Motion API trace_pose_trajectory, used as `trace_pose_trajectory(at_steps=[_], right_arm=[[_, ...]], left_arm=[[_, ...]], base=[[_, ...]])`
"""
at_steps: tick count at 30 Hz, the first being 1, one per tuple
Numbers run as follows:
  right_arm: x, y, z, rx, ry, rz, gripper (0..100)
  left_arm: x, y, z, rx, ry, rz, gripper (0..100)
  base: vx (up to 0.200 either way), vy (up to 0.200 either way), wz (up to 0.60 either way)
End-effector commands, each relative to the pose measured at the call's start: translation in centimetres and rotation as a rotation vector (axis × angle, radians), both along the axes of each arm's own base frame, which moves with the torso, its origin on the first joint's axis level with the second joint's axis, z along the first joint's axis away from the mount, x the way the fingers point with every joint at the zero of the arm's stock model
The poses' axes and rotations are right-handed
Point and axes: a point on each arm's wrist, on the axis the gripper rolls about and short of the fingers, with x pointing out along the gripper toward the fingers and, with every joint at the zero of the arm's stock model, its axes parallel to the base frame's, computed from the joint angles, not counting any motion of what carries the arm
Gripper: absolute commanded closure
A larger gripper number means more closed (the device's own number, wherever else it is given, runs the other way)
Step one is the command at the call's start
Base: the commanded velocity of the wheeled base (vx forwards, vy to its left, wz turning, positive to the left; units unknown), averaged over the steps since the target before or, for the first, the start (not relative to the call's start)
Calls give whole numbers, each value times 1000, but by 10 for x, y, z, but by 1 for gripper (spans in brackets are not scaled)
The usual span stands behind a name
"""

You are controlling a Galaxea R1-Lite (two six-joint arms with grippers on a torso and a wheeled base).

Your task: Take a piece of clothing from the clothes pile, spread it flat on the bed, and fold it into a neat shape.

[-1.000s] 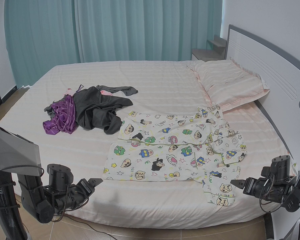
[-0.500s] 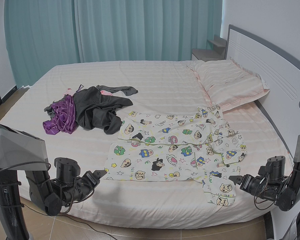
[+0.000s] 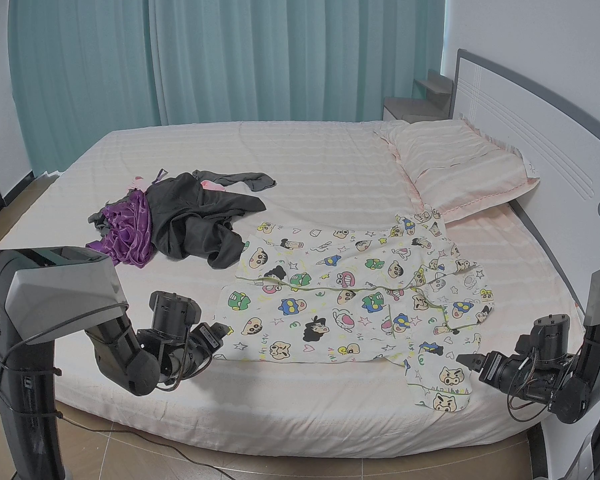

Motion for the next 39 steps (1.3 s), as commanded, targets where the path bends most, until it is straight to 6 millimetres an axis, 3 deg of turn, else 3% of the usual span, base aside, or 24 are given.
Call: trace_pose_trajectory(at_steps=[1, 20, 21, 39], right_arm=[[-1, 0, 1, 2, -3, 1, 0], [-3, 1, -9, -4, 46, 6, 0], [-3, 1, -12, -7, 59, 6, 0], [3, 4, -58, -37, 128, 22, 0]], left_arm=[[12, -19, -18, 91, -6, -49, 0], [27, -27, -21, 137, 18, -85, 0], [27, -27, -22, 140, 20, -82, 100], [34, -20, -14, 58, -86, 55, 100]], base=[[0, 0, 0], [0, 0, 0], [0, 0, 0], [0, 0, 0]])
